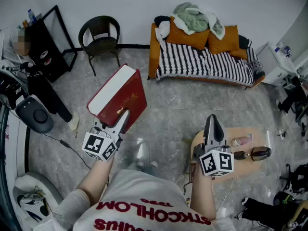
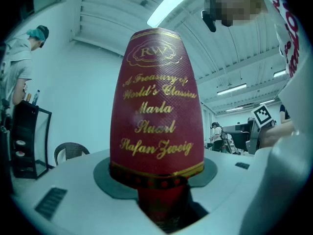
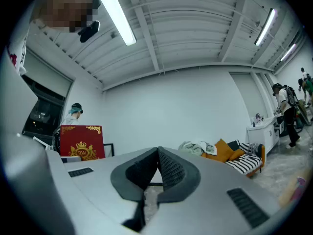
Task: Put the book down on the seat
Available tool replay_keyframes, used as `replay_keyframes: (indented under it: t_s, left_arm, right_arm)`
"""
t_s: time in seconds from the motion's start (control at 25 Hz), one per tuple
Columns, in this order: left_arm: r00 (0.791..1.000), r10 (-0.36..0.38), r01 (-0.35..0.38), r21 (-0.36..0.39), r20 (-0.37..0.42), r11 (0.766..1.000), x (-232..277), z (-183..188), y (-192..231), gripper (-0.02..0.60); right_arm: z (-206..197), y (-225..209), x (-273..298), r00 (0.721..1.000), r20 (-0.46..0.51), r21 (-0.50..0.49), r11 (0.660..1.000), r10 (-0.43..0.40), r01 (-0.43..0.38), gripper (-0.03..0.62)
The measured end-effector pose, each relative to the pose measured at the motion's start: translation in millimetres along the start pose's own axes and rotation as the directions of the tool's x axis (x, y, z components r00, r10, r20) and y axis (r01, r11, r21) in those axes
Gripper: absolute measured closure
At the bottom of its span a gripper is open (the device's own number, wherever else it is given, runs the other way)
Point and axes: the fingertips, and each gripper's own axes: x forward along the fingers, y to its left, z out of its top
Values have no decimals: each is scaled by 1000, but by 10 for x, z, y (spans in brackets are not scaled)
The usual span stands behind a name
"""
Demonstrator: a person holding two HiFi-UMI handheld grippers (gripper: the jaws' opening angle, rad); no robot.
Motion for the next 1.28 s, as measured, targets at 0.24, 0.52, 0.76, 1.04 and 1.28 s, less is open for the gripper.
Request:
replay_keyframes:
  t_s: [0.24, 0.52, 0.76, 1.04, 1.28]
  left_arm:
    - [1000, -4, 4, 5, -2, 1000, -17, -19, -58, 337]
    - [1000, -12, 12, 15, -12, 1000, 123, -23, -172, 337]
    - [1000, -19, 19, 17, -4, 1000, 357, -34, -244, 337]
    - [1000, -15, 15, 14, 8, 1000, 775, -45, -283, 337]
    - [1000, -10, 10, 10, 3, 1000, 1232, -93, -108, 337]
  right_arm:
    - [4, 29, -32, 1000, 8, -11, 1000, 12, -12, 566]
    - [26, -89, -20, 1000, 10, -13, 1000, 15, -15, 566]
    - [155, -125, 93, 999, 14, -89, 995, 52, -51, 566]
    - [138, -485, 339, 999, 7, -49, 998, 47, -47, 566]
    - [55, -779, 762, 999, -14, -8, 1000, 30, -30, 566]
